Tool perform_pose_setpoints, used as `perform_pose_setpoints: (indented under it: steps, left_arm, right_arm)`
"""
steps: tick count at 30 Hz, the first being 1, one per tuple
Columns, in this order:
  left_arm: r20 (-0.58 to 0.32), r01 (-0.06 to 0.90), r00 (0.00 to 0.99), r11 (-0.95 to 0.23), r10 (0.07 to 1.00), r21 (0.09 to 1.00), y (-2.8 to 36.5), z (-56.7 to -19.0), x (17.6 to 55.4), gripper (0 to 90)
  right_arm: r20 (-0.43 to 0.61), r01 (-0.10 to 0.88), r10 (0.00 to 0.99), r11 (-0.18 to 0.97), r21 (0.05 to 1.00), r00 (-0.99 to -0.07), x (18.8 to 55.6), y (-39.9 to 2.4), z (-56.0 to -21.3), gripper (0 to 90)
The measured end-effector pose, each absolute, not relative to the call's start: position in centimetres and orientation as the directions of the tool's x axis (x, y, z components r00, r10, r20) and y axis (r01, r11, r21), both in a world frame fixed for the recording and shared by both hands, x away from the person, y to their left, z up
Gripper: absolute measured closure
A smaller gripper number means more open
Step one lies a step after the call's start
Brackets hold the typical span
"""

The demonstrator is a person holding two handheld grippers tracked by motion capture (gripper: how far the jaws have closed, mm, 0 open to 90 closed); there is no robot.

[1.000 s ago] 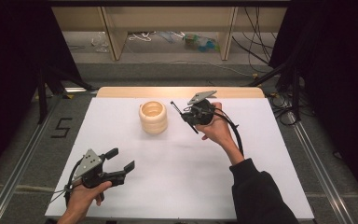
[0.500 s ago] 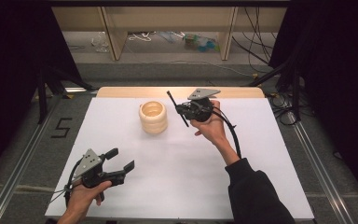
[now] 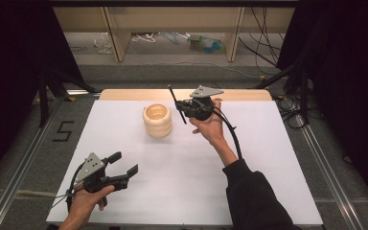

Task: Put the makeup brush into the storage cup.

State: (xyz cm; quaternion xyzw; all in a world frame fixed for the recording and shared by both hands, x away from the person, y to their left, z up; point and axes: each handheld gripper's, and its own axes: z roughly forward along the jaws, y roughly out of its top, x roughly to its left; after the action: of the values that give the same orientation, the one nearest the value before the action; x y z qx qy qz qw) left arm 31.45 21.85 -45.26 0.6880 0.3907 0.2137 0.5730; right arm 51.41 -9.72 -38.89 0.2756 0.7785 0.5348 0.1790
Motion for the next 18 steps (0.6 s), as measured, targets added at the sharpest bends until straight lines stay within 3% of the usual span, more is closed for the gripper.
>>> perform_pose_setpoints:
  steps: [10,18]
  left_arm:
    - [-0.157,0.294,0.605,-0.036,0.781,0.955,21.8,-45.3,31.5,17.6]
    - [-0.157,0.295,0.605,-0.037,0.781,0.955,21.8,-45.2,31.5,17.6]
  right_arm:
    - [0.1,0.27,0.633,0.177,0.947,-0.768,52.7,-9.3,-39.4,84.1]
    - [0.109,0.27,0.647,0.156,0.95,-0.755,53.4,-8.9,-39.2,84.1]
